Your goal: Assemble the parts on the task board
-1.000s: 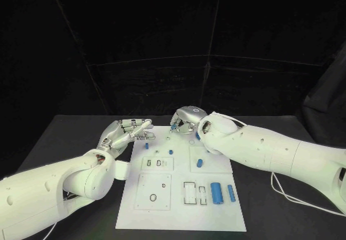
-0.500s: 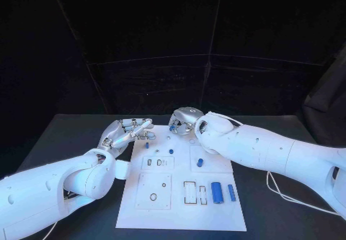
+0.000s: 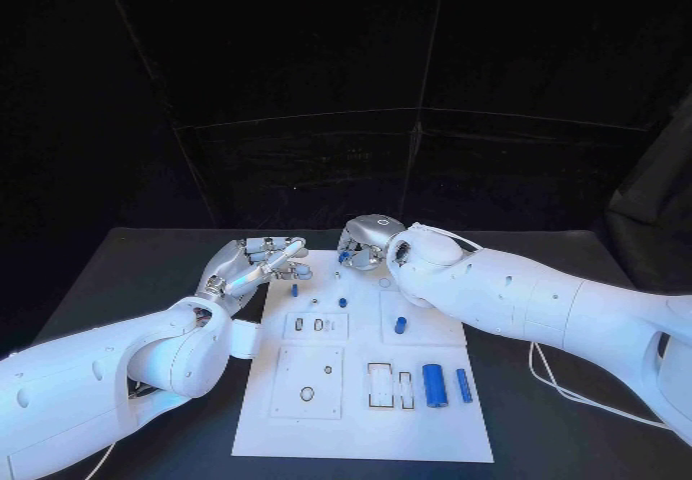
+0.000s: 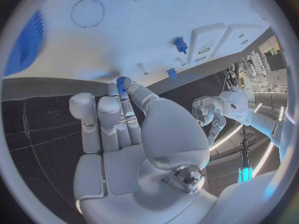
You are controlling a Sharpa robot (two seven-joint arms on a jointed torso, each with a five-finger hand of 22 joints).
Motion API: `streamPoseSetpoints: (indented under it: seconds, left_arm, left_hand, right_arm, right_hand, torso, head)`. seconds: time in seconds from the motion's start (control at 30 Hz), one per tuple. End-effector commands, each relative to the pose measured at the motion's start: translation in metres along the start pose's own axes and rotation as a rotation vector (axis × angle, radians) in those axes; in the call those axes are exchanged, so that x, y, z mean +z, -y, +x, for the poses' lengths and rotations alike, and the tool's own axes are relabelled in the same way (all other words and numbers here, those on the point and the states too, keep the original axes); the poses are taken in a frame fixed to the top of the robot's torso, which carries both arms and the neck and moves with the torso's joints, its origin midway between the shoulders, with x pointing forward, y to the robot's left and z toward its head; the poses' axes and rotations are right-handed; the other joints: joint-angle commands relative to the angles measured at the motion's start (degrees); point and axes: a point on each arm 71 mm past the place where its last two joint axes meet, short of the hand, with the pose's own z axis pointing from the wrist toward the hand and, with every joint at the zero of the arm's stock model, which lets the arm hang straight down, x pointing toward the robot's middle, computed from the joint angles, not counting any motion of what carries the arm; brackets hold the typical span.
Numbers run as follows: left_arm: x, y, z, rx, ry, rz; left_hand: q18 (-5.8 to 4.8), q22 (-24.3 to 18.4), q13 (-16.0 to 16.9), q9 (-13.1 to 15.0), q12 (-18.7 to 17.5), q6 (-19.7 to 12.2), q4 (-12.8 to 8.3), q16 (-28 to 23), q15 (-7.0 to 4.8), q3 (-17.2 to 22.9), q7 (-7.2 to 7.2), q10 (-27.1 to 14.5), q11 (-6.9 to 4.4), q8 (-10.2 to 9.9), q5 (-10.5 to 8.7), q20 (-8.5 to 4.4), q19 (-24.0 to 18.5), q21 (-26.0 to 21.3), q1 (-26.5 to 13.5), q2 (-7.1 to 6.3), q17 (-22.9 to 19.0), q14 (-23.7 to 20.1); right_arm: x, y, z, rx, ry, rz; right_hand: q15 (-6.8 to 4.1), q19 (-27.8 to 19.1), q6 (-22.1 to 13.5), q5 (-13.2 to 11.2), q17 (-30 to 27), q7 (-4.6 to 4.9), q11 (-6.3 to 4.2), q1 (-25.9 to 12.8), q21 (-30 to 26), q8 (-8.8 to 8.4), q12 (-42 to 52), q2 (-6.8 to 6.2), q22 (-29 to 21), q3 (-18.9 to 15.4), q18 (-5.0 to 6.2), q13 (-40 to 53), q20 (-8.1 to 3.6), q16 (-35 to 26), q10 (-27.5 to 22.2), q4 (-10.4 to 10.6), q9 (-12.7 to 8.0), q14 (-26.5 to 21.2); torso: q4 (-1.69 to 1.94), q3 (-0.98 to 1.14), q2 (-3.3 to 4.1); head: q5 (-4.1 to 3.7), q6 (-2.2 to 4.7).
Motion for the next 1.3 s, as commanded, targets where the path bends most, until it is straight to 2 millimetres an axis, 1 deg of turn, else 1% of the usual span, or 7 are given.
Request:
streamPoseSetpoints:
  seconds: [0.03, 0.27, 0.53, 0.63, 0.73, 1.0, 1.3]
  left_arm:
    - [0.001, 0.001, 0.002, -0.005, -0.018, 0.005]
    - [0.001, 0.001, 0.001, -0.005, -0.019, 0.002]
    - [0.0, 0.001, 0.0, -0.003, -0.014, 0.0]
    - [-0.001, 0.002, -0.002, -0.001, -0.011, -0.001]
    - [-0.001, 0.002, -0.003, 0.0, -0.009, -0.001]
    - [-0.002, 0.002, -0.003, -0.001, -0.01, -0.004]
    - [-0.002, 0.002, -0.003, -0.003, -0.014, -0.007]
  left_hand:
    - [0.68, 0.03, -0.07, -0.07, -0.35, -0.01, -0.44, -0.28, 0.2, 0.07, 0.24, -0.39, 0.2, -0.31, -0.26, -0.03, 0.32, 0.3, 0.19, 0.28, 0.07, -0.16]
    - [0.68, 0.03, -0.08, -0.07, -0.37, -0.02, -0.46, -0.3, 0.2, 0.06, 0.24, -0.42, 0.2, -0.33, -0.27, -0.03, 0.31, 0.29, 0.18, 0.28, 0.08, -0.17]
    - [0.67, -0.01, -0.12, -0.08, -0.71, -0.16, -0.62, -0.52, 0.25, 0.02, 0.27, -0.78, 0.28, -0.53, -0.28, 0.0, 0.28, 0.28, 0.14, 0.32, 0.2, -0.27]
    - [0.67, -0.01, -0.12, -0.08, -0.77, -0.18, -0.65, -0.55, 0.26, 0.02, 0.27, -0.84, 0.29, -0.56, -0.28, 0.01, 0.28, 0.28, 0.14, 0.33, 0.22, -0.28]
    - [0.67, -0.02, -0.13, -0.09, -0.89, -0.24, -0.75, -0.61, 0.27, 0.03, 0.24, -0.97, 0.3, -0.63, -0.27, 0.01, 0.28, 0.29, 0.18, 0.36, 0.27, -0.27]
    - [0.68, -0.03, -0.14, -0.09, -1.0, -0.29, -0.86, -0.67, 0.27, 0.07, 0.19, -1.08, 0.3, -0.7, -0.26, 0.02, 0.3, 0.31, 0.25, 0.42, 0.33, -0.26]
    - [0.68, -0.03, -0.14, -0.08, -1.06, -0.3, -0.92, -0.71, 0.27, 0.1, 0.17, -1.14, 0.29, -0.74, -0.26, 0.02, 0.31, 0.32, 0.3, 0.45, 0.35, -0.27]
  right_arm:
    - [0.001, 0.001, -0.001, -0.021, 0.001, 0.014]
    - [0.001, -0.001, -0.001, -0.019, 0.006, 0.003]
    - [-0.007, 0.003, -0.007, -0.004, 0.051, -0.004]
    - [-0.019, 0.014, -0.013, 0.011, 0.085, 0.029]
    - [-0.033, 0.029, -0.022, 0.05, 0.099, 0.104]
    - [-0.069, 0.073, -0.031, 0.225, -0.007, 0.269]
    - [-0.085, 0.096, -0.029, 0.24, -0.113, 0.325]
  right_hand:
    - [0.21, -1.04, -1.04, -0.28, -1.36, 0.19, 0.17, -0.29, -0.73, -0.31, -0.05, -1.07, -1.28, 0.46, -0.12, -0.12, 0.11, -0.93, -1.07, 0.31, -0.18, -0.51]
    - [1.34, -3.74, -5.17, 0.65, -5.68, 1.18, 1.5, -1.35, -3.04, -0.23, 0.22, -4.51, -5.15, -1.61, 0.54, -0.1, 1.02, -3.75, -7.53, 2.25, -0.18, -1.46]
    - [1.61, -3.79, -6.81, 0.82, -6.33, 1.44, 1.81, -0.57, -3.51, -0.15, 0.59, -5.17, -5.66, -4.32, 0.58, 0.0, 1.26, -4.06, -9.39, 3.82, -0.08, -1.31]
    - [1.16, -1.8, -5.6, 2.5, -3.54, 1.16, 1.22, 0.09, -2.07, 0.28, 2.48, -4.35, -3.05, -4.52, 0.13, 0.45, 1.15, -1.94, -5.78, 4.6, 0.14, -0.4]
    - [-0.35, 1.53, -3.79, 6.02, 0.87, 0.04, -0.8, -0.37, 0.6, 0.88, 6.39, -4.0, 1.6, -4.07, -0.67, 1.91, 0.14, 1.44, 3.1, 5.76, 0.34, 0.9]
    - [-2.57, 6.61, -4.48, 7.53, 10.49, -2.1, -3.38, -5.56, 4.61, 0.44, 14.35, -8.91, 9.02, -9.05, -2.14, 7.86, -2.19, 8.26, 15.1, 9.74, 0.06, 2.75]
    - [-1.82, 7.97, -10.49, 8.79, 19.68, -1.2, -2.61, 1.19, 6.44, 2.62, 31.94, -8.27, 12.3, -21.15, -2.7, 30.2, -1.73, 14.74, 6.46, 18.17, 0.36, 2.83]
  torso:
    - [-0.02, 0.02, 0.02]
    - [-0.07, 0.04, -0.01]
    - [-0.2, 0.11, -0.01]
    - [-0.32, 0.06, -0.05]
    - [-0.65, 0.09, -0.12]
    - [-1.32, 0.2, -0.17]
    - [-1.24, 0.2, -0.1]
  head:
    - [-0.01, -0.09]
    - [-0.01, -0.1]
    - [-0.02, 0.02]
    - [-0.06, 0.24]
    - [-0.23, 0.47]
    - [0.1, 0.47]
    - [-0.18, 0.42]
